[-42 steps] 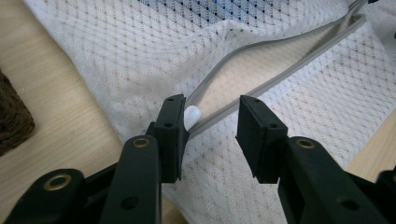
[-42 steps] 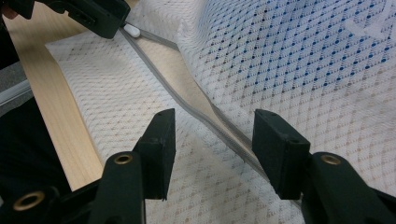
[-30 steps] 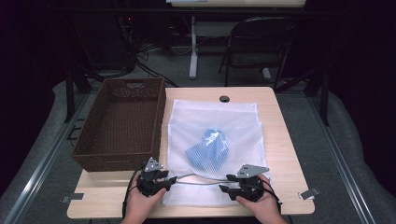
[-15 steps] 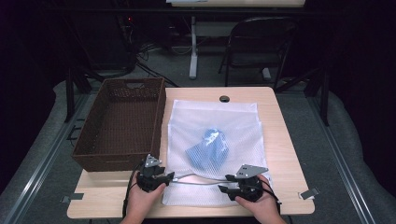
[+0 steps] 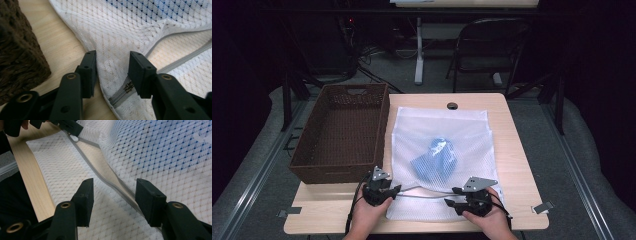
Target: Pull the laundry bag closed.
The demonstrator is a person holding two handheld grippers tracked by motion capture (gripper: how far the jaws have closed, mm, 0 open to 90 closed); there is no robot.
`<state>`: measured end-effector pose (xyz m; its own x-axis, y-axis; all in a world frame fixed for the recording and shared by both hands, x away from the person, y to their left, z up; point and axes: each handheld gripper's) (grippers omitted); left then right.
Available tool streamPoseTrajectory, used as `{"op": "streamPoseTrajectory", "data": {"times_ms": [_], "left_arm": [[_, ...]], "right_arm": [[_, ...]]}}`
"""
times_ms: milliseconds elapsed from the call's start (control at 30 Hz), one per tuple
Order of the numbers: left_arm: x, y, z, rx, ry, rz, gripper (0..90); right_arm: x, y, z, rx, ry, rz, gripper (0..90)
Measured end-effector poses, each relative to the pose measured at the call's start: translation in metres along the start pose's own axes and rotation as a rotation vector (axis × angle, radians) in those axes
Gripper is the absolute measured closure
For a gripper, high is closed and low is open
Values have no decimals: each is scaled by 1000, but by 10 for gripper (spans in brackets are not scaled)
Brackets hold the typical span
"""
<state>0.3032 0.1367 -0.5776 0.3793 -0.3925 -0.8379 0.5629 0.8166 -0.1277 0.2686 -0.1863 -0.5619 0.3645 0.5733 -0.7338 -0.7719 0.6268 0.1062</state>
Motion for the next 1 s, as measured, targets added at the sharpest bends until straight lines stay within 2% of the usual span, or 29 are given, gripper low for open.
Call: {"op": "streamPoseTrajectory", "data": {"times_ms": [133,300,467,600,667,800,933,1000], "left_arm": [[0,-1,1,8,5,-3,675],[1,0,2,-6,10,-27,761],[-4,1,4,2,-8,-39,839],[-11,2,6,-15,-48,-77,874],[-15,1,8,-2,-63,-81,881],[-23,-1,12,22,-85,-94,889],[-29,-4,17,32,-107,-113,890],[-32,-5,20,46,-110,-110,890]], "right_arm": [[3,1,0,-11,-24,-20,473],[5,3,1,-16,-33,-7,444],[5,4,2,-8,-33,13,445],[3,4,7,-10,-21,25,519],[2,4,11,-25,-10,21,549],[0,5,20,-21,5,47,588],[4,8,31,-36,20,73,603],[8,11,37,-37,30,90,619]]}}
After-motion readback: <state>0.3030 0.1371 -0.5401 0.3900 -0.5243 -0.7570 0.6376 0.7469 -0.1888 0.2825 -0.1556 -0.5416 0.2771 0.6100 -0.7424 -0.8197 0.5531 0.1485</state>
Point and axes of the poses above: each handheld gripper's, and its own axes: x roughly forward along the jaws, z roughly out of its top, y roughly to its left, and after that the axes turned 10 degrees about y, right-handed
